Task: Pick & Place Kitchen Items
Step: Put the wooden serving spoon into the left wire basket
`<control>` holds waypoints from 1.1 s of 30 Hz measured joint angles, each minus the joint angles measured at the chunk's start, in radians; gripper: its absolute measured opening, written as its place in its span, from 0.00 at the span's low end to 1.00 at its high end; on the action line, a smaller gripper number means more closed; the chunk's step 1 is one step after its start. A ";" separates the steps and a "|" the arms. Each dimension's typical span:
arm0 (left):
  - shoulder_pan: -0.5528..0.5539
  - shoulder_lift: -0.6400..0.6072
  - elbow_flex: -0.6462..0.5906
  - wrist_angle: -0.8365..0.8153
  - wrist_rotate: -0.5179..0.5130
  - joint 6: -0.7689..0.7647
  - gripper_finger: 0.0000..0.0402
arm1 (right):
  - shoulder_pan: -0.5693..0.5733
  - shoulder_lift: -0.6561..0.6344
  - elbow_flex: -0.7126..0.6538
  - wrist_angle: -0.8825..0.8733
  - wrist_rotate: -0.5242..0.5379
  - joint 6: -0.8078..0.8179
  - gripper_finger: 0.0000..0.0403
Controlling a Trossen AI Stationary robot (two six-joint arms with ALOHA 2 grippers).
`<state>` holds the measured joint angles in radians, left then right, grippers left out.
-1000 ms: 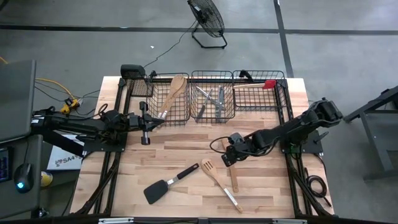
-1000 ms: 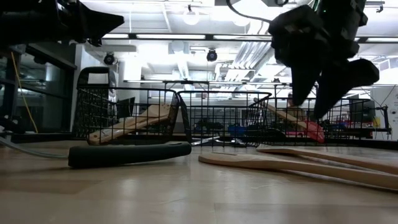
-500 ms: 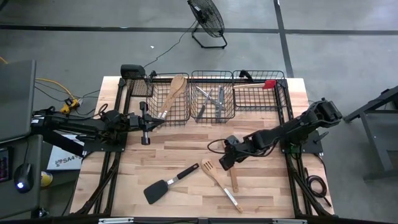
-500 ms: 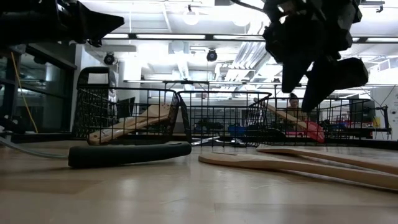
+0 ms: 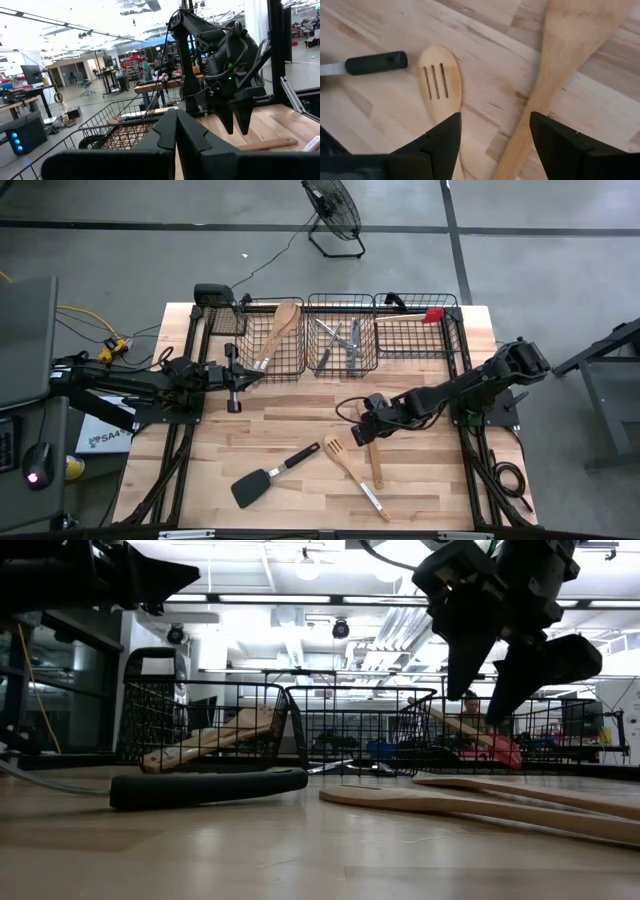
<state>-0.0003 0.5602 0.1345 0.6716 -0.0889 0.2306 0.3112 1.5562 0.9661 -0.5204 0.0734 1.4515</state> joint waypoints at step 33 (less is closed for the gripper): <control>0.000 0.000 0.001 -0.021 -0.009 0.008 0.00 | -0.035 0.168 0.049 -0.185 0.042 0.147 0.56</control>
<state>-0.0002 0.5606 0.1356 0.6510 -0.0981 0.2383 0.2759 1.7241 1.0147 -0.7055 0.1150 1.5986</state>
